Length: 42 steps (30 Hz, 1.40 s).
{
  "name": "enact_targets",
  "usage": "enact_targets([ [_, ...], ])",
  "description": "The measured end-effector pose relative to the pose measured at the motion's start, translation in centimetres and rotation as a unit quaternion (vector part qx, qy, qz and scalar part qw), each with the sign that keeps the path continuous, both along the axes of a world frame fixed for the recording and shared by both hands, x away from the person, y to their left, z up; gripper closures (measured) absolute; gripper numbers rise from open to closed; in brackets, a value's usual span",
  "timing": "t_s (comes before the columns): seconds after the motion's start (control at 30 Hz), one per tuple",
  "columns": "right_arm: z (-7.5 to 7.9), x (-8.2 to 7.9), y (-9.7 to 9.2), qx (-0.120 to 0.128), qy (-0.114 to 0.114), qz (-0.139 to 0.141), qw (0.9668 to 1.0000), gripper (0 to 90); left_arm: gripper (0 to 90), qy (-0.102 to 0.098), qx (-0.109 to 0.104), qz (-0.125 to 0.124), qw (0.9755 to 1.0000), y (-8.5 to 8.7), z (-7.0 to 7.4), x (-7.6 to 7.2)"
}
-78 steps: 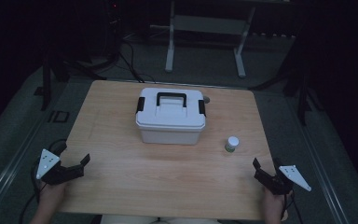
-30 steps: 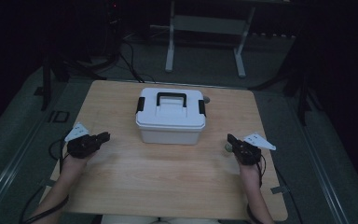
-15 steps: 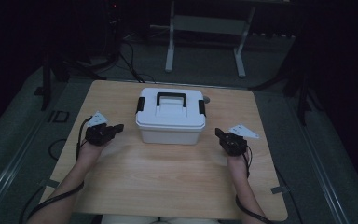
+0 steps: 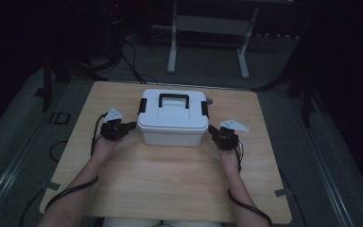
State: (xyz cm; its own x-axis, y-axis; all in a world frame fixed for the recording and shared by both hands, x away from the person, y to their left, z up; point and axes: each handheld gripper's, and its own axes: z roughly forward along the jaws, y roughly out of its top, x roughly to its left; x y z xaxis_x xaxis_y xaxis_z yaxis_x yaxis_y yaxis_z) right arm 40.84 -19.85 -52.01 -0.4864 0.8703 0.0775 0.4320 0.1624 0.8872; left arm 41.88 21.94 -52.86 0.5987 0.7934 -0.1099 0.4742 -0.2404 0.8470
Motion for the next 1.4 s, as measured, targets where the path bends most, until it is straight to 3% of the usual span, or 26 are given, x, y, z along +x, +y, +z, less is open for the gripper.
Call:
enact_targets([
  [0.13,-0.4,0.8,0.7,0.010,0.010,-0.001,0.9999,90.0,89.6,0.004,-0.002,-0.008,1.0000,-0.5,-0.2,0.4],
  [0.3,-0.6,1.1,1.4,0.005,0.012,0.006,0.9999,90.0,89.6,0.000,-0.005,-0.016,0.9999,-1.1,-0.1,0.5],
  [0.33,-0.6,1.2,1.6,0.005,0.013,0.006,0.9999,90.0,89.6,0.001,-0.009,-0.028,0.9996,-1.5,0.1,0.6],
  [0.57,-0.6,1.1,1.7,0.004,0.012,0.008,0.9999,90.0,89.6,0.002,-0.006,-0.027,0.9996,-1.8,0.2,0.5],
  [0.97,-0.5,0.3,1.5,0.005,0.015,0.012,0.9998,90.0,89.7,0.009,0.004,-0.042,0.9991,-2.0,0.6,-0.3],
  [1.4,-0.4,-1.8,0.7,0.005,0.022,0.017,0.9996,90.0,89.7,0.015,0.013,-0.063,0.9978,-2.6,0.8,-2.6],
])
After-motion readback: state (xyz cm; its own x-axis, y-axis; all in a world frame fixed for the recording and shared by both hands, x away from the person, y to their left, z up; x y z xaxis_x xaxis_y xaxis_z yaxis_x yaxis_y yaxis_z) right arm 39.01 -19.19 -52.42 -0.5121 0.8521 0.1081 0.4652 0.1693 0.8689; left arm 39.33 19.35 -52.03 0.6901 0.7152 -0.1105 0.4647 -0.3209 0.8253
